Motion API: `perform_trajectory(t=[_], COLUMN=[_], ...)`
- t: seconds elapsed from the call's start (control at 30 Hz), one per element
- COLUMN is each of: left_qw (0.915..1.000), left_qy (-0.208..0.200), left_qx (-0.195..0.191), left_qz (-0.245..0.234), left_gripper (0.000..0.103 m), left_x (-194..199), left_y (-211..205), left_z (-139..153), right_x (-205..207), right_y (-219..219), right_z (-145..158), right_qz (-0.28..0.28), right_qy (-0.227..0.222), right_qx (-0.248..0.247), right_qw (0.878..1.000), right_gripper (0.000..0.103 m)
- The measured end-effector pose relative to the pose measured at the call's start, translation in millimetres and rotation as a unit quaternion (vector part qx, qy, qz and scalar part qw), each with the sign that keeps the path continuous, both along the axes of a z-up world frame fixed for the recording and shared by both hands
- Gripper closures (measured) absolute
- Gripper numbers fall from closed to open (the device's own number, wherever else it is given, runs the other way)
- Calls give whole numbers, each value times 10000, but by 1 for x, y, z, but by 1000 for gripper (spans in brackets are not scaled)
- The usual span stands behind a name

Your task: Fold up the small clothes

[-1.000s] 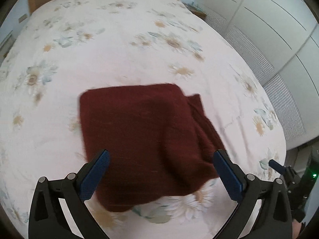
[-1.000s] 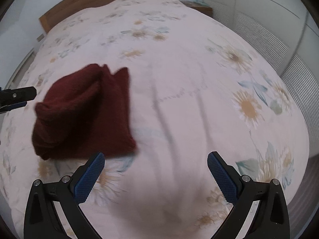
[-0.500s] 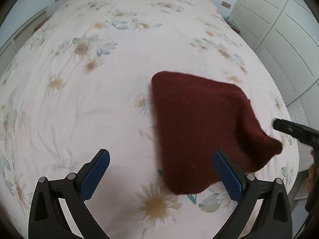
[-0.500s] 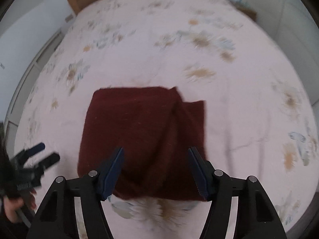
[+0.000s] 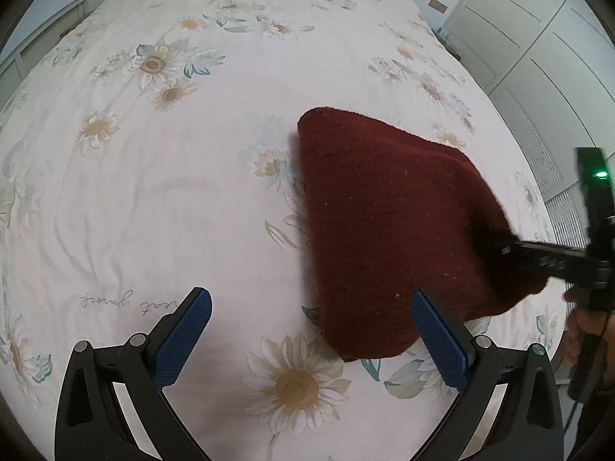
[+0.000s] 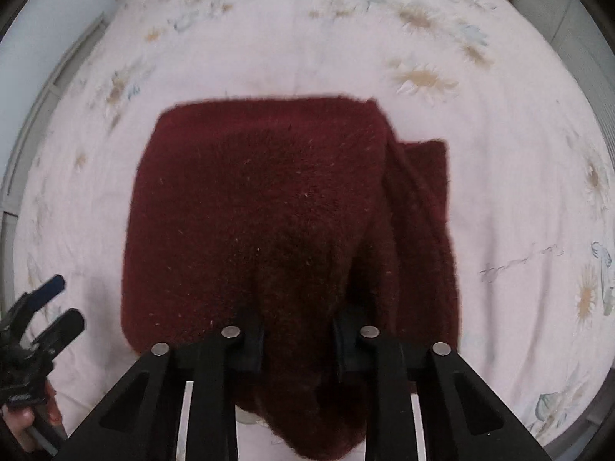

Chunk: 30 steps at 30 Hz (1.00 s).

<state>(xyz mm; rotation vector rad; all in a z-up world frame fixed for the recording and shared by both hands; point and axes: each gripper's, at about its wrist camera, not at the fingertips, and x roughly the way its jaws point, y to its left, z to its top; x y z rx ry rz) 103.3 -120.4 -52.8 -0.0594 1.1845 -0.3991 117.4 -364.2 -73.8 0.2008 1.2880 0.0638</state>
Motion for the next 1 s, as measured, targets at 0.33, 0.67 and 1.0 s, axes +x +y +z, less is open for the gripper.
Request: perform_trajectory(t=[0.33, 0.67, 1.0], left_qw=[9997, 9991, 9987], left_qy=[23, 131, 152], left_qx=[-21, 185, 226], left_qz=[-240, -351, -429], left_gripper=[1, 1, 1], left_x=[-6, 1, 22], left_y=[-22, -35, -50], left_z=[-2, -14, -16], right_x=[-37, -40, -36], right_y=[-47, -55, -63], right_z=[-1, -31, -21], right_qz=[-171, -415, -561], right_qy=[-81, 22, -71], right_qx=[-469, -617, -446], right_qw=[9987, 9972, 9974], right_gripper=[82, 66, 24])
